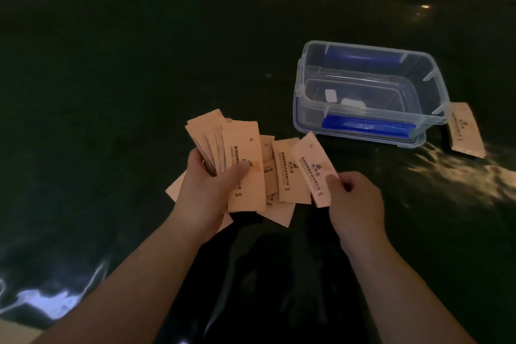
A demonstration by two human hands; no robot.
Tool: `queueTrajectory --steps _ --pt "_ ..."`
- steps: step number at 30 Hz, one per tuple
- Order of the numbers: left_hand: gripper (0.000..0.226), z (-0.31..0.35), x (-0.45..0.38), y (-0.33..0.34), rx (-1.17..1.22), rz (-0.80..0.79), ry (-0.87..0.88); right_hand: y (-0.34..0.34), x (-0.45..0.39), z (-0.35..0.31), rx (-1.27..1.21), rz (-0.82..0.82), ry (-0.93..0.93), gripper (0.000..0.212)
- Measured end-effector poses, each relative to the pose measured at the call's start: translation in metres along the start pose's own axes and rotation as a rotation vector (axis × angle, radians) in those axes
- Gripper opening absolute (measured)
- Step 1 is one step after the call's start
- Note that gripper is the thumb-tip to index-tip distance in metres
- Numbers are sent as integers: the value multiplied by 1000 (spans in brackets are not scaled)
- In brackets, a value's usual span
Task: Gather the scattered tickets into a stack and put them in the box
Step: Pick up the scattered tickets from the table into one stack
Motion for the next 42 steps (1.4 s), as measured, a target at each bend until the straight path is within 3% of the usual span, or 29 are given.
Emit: queueTrajectory --steps 2,4,8,10,12,15,17,19,21,24,26,30,34,36,38,40,42 --pt "73 -3 1 9 8 -20 -7 -3 16 -5 -230 -39 66 8" --pt "75 -11 2 22 49 -82 -39 13 37 -18 -356 -189 108 8" --pt "65 -23 5 33 42 -124 -64 43 52 -35 -76 -338 -58 3" --pt "63 -19 4 23 -28 -57 -24 48 40 -34 46 -308 -131 13" --pt "61 -15 5 12 -7 -11 -9 40 18 -26 283 -176 -149 26" --pt "69 -9 4 2 18 17 1 47 -3 -21 629 -145 -153 64" --pt "79 -7 5 0 7 22 7 56 -8 -16 656 -200 -108 57" --pt "88 -7 8 0 17 24 6 48 -12 -9 520 -197 -35 37" --pt "91 -6 11 0 23 20 15 29 -9 -5 220 -160 18 14" --pt "87 -10 11 4 37 -22 15 14 13 -12 -203 -157 76 11" --pt "81 -18 9 9 83 -87 -16 31 34 -24 -204 -281 29 9" --pt "84 -20 17 7 -15 -83 3 68 59 -39 -49 -427 -126 14" --pt "83 -5 23 -27 30 41 32 53 40 -25 112 -230 -108 8" --pt "83 3 25 -41 59 75 52 53 30 -27 303 -188 -197 39" --pt "83 7 26 -50 68 89 60 78 25 -48 560 -305 -450 70" --pt "80 7 26 -54 63 86 56 108 25 -64 748 -498 -640 81" --pt "76 5 27 -55 54 89 44 118 20 -67 861 -578 -666 82"
Point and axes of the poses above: each hand's wrist, its own x-axis away from the middle knuckle, its own y-axis out of the palm, z = x × y, the point moved 10 cm from there along -x, towards the middle knuckle, and after that the axes turned 10 degrees about -y, right-handed, at the moved point
